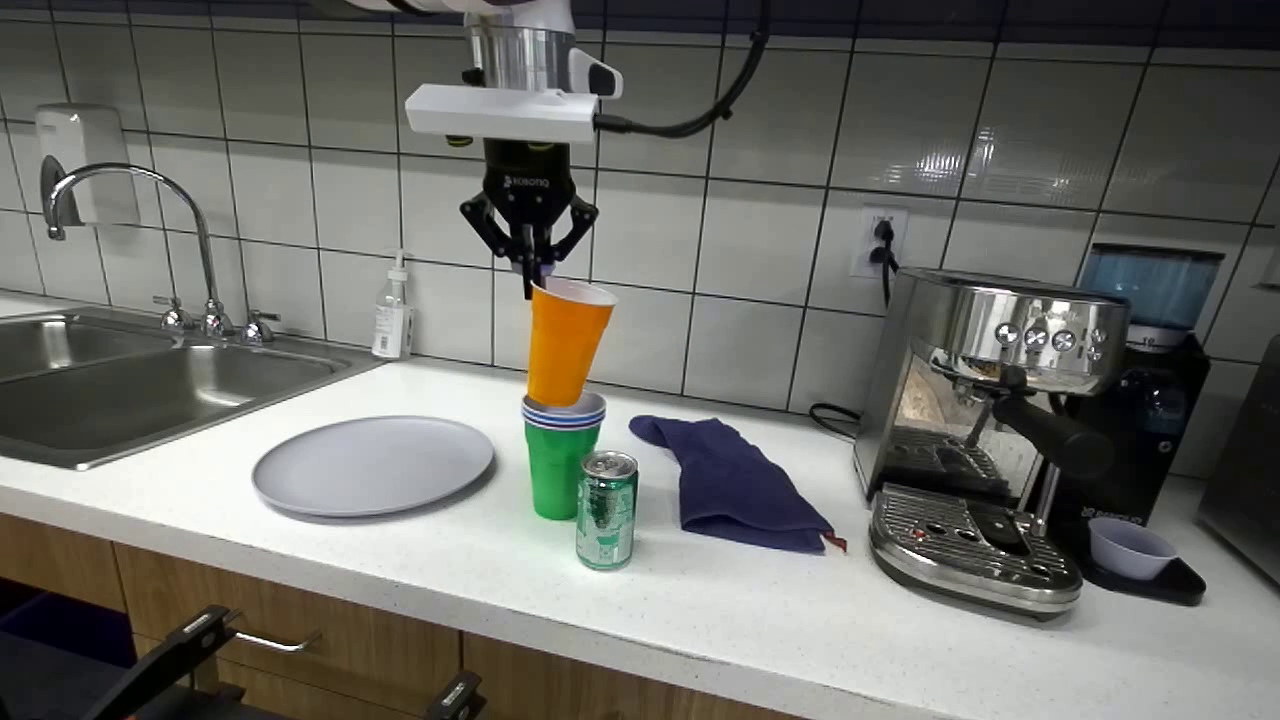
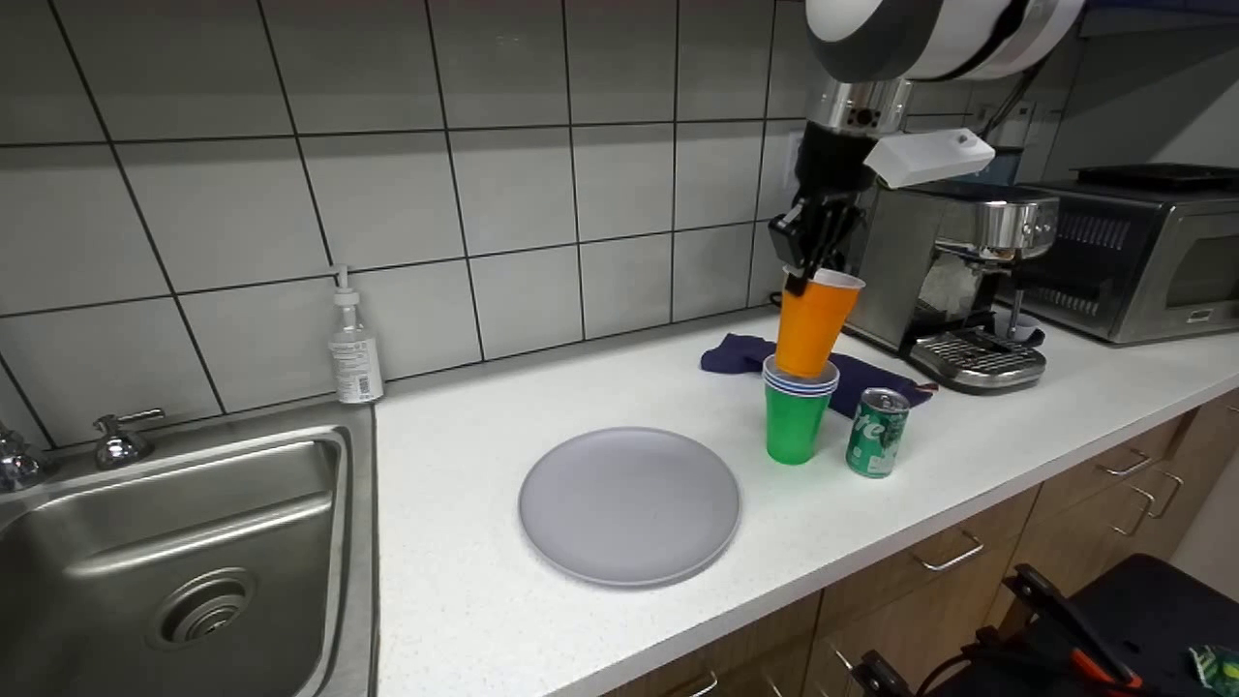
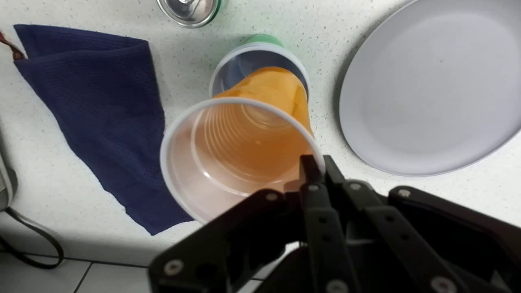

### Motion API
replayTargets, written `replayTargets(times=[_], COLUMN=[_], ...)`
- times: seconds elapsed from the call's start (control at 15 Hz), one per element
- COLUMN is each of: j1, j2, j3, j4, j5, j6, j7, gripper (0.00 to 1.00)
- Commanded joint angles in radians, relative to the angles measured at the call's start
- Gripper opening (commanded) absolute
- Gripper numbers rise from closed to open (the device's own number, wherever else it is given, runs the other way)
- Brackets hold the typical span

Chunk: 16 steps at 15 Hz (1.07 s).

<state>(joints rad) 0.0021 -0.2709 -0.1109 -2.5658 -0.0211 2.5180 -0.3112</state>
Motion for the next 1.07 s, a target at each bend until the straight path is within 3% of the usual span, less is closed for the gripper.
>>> replayTargets(times=[0.0,1.0], j1=[-0.008,-0.026], j2=[0.014,0.078], j3=[0.016,0.018], j4=[0.004,0.006], j5=[-0.015,-0.069], j6=[0.026,0.097], j7=[0.023,0.033], gripper=[0.01,0.01])
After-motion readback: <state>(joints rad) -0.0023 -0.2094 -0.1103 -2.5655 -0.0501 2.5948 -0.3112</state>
